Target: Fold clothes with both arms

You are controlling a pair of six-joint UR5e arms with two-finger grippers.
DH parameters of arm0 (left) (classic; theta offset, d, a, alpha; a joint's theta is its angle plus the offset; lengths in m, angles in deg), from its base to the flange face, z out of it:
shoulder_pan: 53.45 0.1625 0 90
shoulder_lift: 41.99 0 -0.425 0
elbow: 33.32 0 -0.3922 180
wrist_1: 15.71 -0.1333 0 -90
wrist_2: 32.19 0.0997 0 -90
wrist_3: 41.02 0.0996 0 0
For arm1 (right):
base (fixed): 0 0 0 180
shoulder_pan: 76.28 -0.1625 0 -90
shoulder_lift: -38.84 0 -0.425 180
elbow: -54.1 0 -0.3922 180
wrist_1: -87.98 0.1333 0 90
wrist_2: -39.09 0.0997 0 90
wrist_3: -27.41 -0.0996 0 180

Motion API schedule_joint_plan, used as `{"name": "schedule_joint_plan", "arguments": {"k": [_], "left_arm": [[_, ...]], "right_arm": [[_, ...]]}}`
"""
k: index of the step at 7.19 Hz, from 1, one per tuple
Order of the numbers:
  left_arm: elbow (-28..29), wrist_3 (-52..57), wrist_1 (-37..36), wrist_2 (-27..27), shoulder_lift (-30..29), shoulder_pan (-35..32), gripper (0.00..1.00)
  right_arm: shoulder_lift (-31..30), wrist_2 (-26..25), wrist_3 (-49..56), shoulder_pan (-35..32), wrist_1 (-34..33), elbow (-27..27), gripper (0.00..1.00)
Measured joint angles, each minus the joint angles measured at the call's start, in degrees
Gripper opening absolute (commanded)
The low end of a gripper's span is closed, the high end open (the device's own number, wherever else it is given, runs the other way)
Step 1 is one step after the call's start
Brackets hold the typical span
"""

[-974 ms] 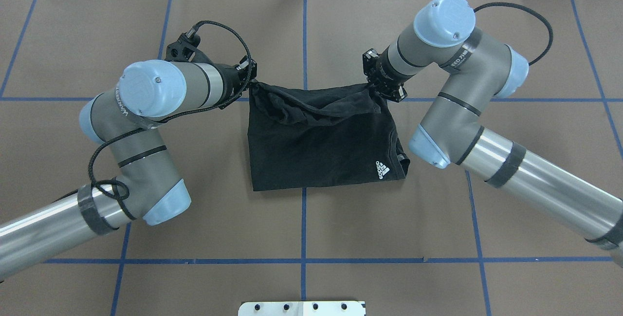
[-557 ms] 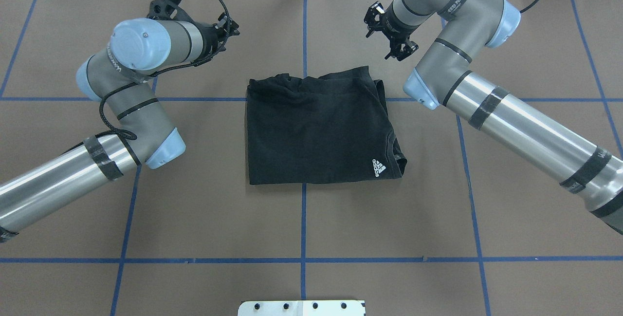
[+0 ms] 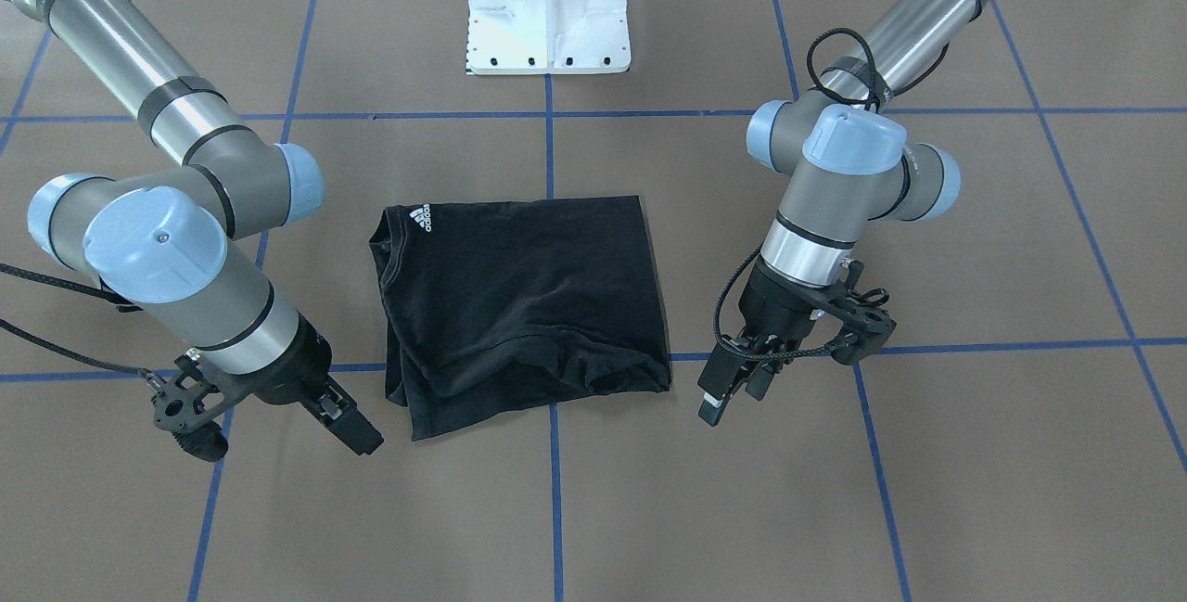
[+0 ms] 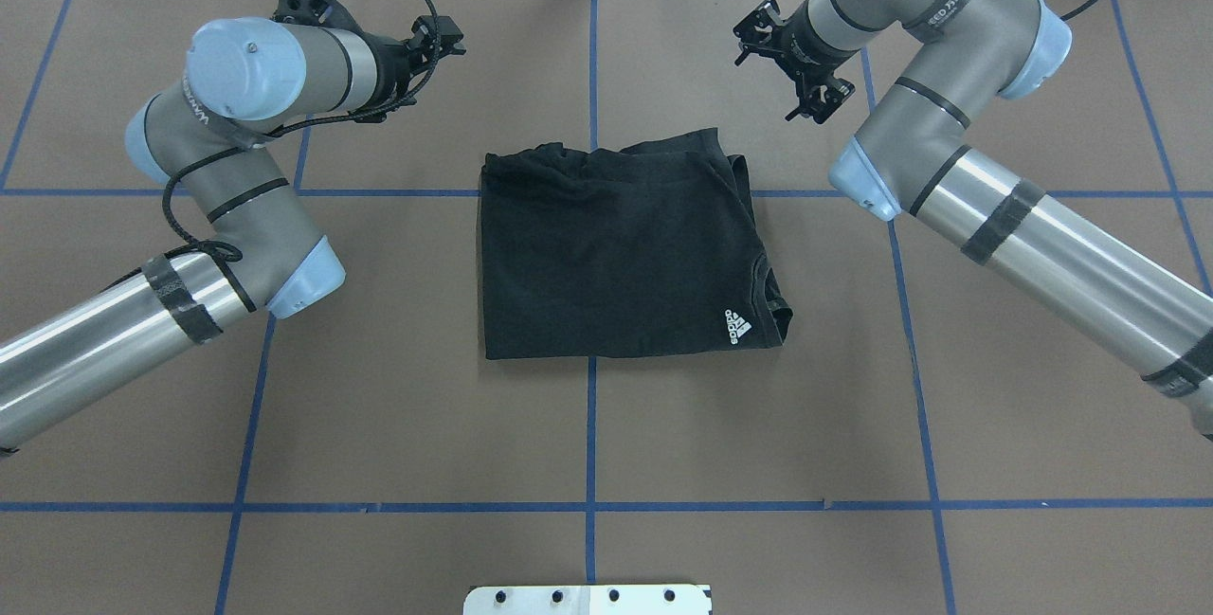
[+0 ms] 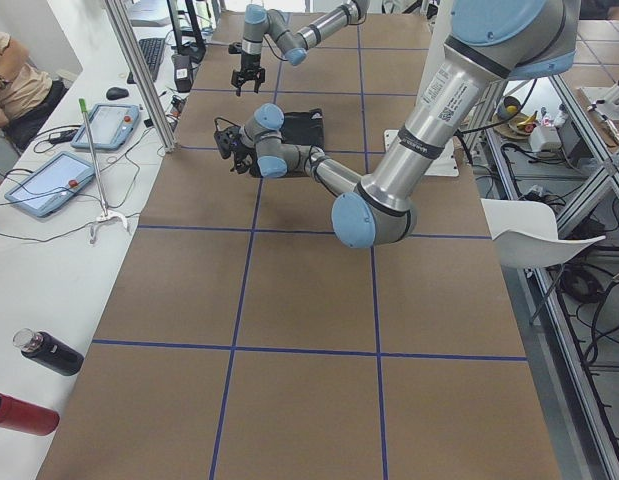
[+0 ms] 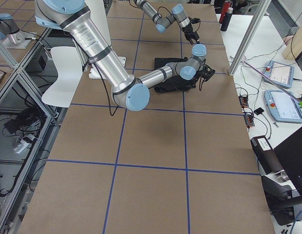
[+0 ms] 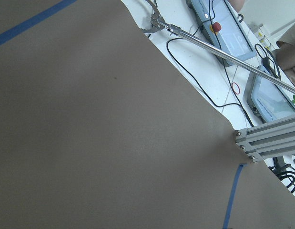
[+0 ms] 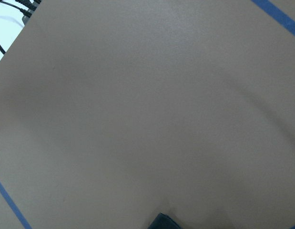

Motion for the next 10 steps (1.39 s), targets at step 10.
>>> {"name": "schedule_joint_plan", "arguments": {"k": [10], "left_arm": [[-20.58, 92.49, -20.18, -36.97, 37.45, -37.88, 1.00]], "right_arm": [[-35.71, 13.01, 90.04, -31.39, -15.70, -15.01, 1.00]]}}
